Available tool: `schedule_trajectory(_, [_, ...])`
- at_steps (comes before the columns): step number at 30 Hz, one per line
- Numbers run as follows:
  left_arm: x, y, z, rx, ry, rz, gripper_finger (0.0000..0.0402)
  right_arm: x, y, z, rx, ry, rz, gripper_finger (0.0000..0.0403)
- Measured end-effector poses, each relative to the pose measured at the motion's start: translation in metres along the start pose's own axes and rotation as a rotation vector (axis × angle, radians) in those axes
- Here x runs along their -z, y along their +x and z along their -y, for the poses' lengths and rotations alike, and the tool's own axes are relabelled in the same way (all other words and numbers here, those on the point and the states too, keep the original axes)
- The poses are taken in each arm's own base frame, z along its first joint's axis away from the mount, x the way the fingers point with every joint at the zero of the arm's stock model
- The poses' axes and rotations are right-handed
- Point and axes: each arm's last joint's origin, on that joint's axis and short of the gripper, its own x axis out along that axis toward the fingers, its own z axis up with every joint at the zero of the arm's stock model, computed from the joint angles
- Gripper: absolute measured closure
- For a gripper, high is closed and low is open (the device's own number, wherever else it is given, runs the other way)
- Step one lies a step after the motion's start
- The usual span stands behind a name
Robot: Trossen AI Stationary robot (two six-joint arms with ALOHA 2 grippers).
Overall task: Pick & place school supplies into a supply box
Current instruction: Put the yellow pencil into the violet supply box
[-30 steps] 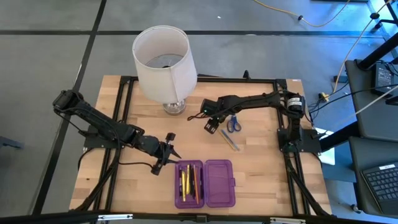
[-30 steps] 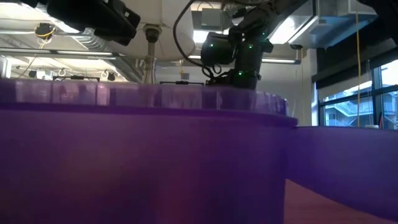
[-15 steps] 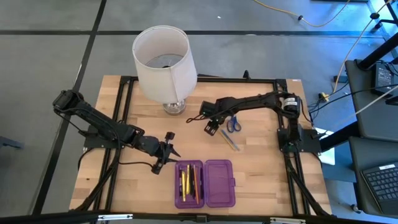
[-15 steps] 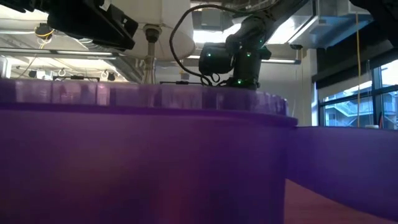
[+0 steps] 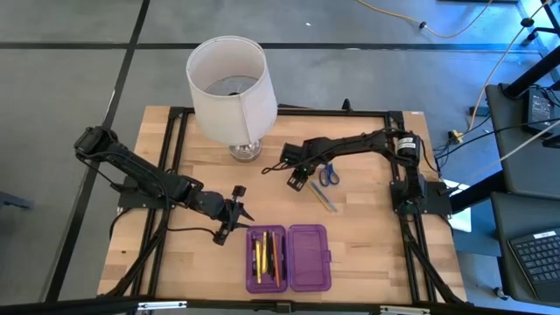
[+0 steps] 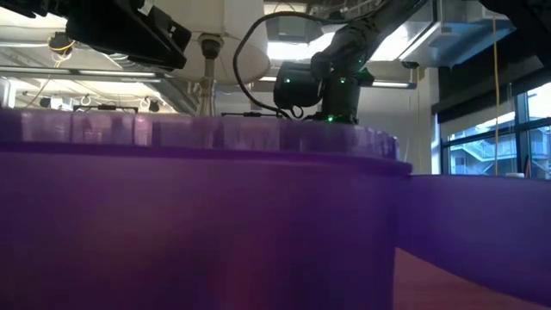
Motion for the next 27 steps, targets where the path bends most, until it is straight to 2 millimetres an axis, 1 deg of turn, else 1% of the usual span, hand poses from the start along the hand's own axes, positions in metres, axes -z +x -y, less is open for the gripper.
schedule_trajectory(2, [0.000,0.000,0.000,0.000,0.000,0.000,0.0313,0.001,0.002,-0.001,0.005,-0.005,-0.009,0.0277])
schedule_trajectory(6, [0.000,0.000,0.000,0.000,0.000,0.000,0.0313,0.002,0.014,-0.002,0.020,-0.013,-0.040,0.0295])
schedule_trajectory(10, [0.000,0.000,0.000,0.000,0.000,0.000,0.0310,0.003,0.015,-0.003,0.019,-0.008,-0.041,0.0317])
schedule_trajectory(20, [0.000,0.000,0.000,0.000,0.000,0.000,0.0313,-0.003,0.009,-0.004,0.013,-0.033,-0.032,0.0384])
schedule_trajectory(23, [0.000,0.000,0.000,0.000,0.000,0.000,0.0313,-0.006,0.004,-0.006,0.014,-0.035,-0.040,0.0390])
schedule_trajectory(27, [0.000,0.000,0.000,0.000,0.000,0.000,0.0313,-0.010,-0.002,-0.011,0.035,-0.045,-0.040,0.0384])
